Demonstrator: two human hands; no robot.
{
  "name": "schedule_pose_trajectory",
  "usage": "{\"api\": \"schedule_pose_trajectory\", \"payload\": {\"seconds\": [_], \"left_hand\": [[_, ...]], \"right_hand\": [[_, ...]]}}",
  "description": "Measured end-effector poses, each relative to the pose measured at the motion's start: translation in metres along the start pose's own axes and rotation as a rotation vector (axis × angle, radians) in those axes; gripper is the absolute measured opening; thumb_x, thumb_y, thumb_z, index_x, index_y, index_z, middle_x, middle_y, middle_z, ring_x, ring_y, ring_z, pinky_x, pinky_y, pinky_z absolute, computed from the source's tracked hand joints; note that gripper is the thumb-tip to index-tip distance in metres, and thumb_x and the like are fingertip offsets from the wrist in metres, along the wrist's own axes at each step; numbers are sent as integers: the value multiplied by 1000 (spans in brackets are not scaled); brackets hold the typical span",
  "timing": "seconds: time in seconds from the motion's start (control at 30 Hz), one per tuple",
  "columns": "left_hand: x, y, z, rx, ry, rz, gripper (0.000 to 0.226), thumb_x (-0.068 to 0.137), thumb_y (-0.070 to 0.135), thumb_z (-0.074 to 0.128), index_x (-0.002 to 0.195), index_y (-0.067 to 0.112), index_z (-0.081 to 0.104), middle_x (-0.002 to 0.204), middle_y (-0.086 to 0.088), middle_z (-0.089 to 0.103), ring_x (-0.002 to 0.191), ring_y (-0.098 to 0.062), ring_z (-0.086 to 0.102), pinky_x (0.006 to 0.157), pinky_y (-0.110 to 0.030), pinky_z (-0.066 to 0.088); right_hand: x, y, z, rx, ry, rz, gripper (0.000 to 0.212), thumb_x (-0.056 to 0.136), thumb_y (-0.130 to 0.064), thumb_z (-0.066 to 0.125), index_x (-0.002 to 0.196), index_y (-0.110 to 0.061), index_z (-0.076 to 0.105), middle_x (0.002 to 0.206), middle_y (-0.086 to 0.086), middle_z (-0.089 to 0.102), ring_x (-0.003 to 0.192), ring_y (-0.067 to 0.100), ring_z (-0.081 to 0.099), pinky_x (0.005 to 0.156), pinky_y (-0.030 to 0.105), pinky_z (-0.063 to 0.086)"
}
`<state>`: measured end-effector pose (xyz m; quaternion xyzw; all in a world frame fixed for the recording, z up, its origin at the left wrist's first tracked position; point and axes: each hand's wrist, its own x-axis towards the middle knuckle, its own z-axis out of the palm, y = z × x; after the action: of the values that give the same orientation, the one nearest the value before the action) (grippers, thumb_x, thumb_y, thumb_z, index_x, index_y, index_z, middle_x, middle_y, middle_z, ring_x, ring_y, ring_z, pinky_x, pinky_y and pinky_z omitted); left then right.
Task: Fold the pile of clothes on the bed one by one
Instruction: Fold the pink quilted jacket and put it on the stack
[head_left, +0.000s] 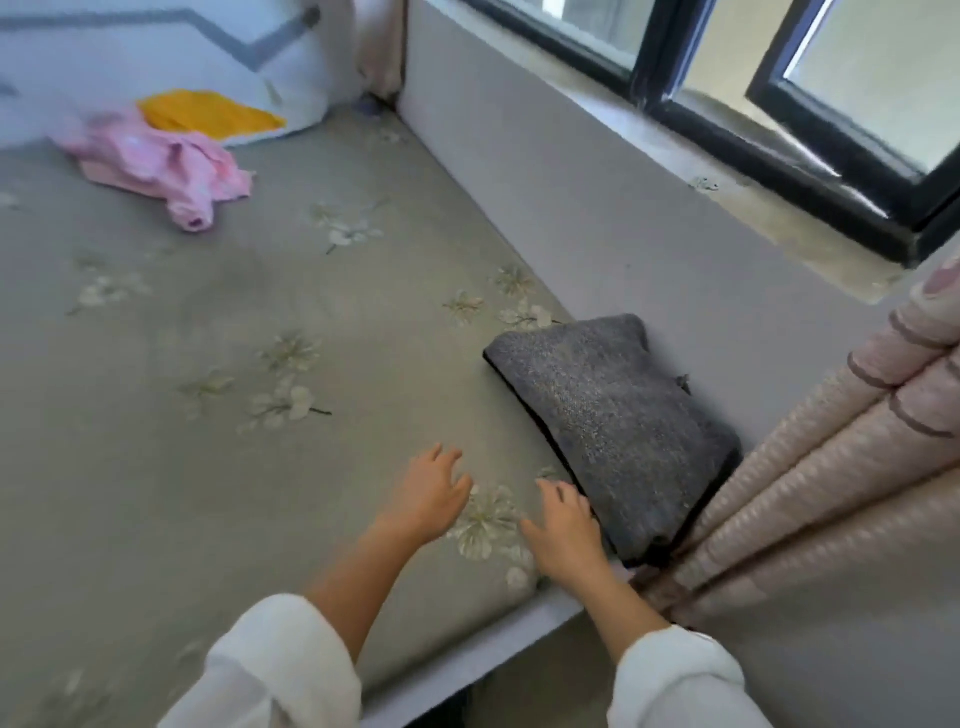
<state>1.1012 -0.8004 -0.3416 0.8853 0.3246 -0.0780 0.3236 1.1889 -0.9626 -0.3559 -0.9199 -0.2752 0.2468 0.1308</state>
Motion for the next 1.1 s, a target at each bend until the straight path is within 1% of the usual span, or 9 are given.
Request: {"api": "schedule_pose_trajectory", "payload": {"seconds": [0.07, 0.2, 0.37, 0.5, 0.67, 0.77, 0.87, 0.97, 1.1], "left_hand": [[-49, -31, -11, 2, 42, -61, 47, 99, 31, 40, 142, 11, 40, 149, -12, 37, 137, -26, 31, 111, -33, 24], [-140, -103, -38, -20, 110, -225, 48, 99, 31, 40, 141, 10, 40, 146, -11, 41, 134, -27, 36, 109, -35, 29], [-252, -197, -77, -36, 233, -436, 49, 97, 34, 39, 142, 15, 40, 145, -7, 43, 132, -26, 38, 107, -40, 35], [-339, -280, -108, -64, 359, -562, 46, 95, 32, 42, 138, 16, 45, 142, -7, 47, 131, -26, 38, 105, -39, 37], [-457, -399, -144, -100, 439, -688, 46, 97, 33, 41, 139, 15, 44, 143, -6, 45, 133, -25, 34, 106, -39, 35], [-529, -469, -165, -113, 469, -786, 46, 97, 33, 41, 139, 16, 43, 143, -7, 45, 132, -26, 34, 104, -38, 36], [-590, -523, -187, -101, 499, -877, 46, 96, 33, 42, 138, 16, 44, 142, -8, 46, 130, -28, 36, 104, -38, 36], [-635, -568, -211, -96, 551, -931, 45, 95, 33, 43, 137, 16, 46, 140, -8, 47, 129, -28, 37, 104, -39, 36], [-671, -625, -249, -72, 606, -953, 45, 95, 34, 44, 137, 17, 45, 140, -8, 47, 130, -28, 37, 103, -40, 38]], "right_hand": [[-28, -35, 16, 13, -32, -72, 55, 95, -39, 48, 144, -19, 32, 149, 6, 31, 133, 26, 28, 105, 36, 30], [-77, -110, 54, -30, -111, -250, 58, 94, -36, 50, 145, -14, 32, 148, 9, 33, 136, 28, 26, 109, 37, 26], [-134, -212, 115, -135, -212, -466, 61, 94, -39, 50, 146, -15, 30, 148, 10, 33, 135, 29, 29, 111, 43, 29], [-186, -308, 175, -209, -269, -616, 62, 93, -39, 50, 146, -15, 30, 148, 11, 33, 135, 30, 31, 111, 42, 30], [-264, -439, 261, -283, -312, -800, 61, 94, -37, 49, 147, -15, 28, 150, 9, 30, 136, 29, 29, 109, 42, 30], [-314, -509, 313, -311, -370, -898, 62, 95, -37, 48, 148, -14, 25, 151, 9, 29, 137, 29, 27, 110, 42, 29], [-359, -569, 353, -363, -395, -984, 61, 95, -37, 48, 148, -15, 26, 151, 9, 29, 137, 29, 28, 110, 43, 30], [-393, -627, 383, -414, -400, -1057, 60, 94, -36, 48, 146, -14, 27, 149, 9, 31, 135, 30, 30, 108, 43, 32], [-418, -704, 419, -433, -388, -1132, 59, 93, -35, 49, 144, -14, 30, 145, 11, 35, 132, 31, 32, 106, 43, 33]]}}
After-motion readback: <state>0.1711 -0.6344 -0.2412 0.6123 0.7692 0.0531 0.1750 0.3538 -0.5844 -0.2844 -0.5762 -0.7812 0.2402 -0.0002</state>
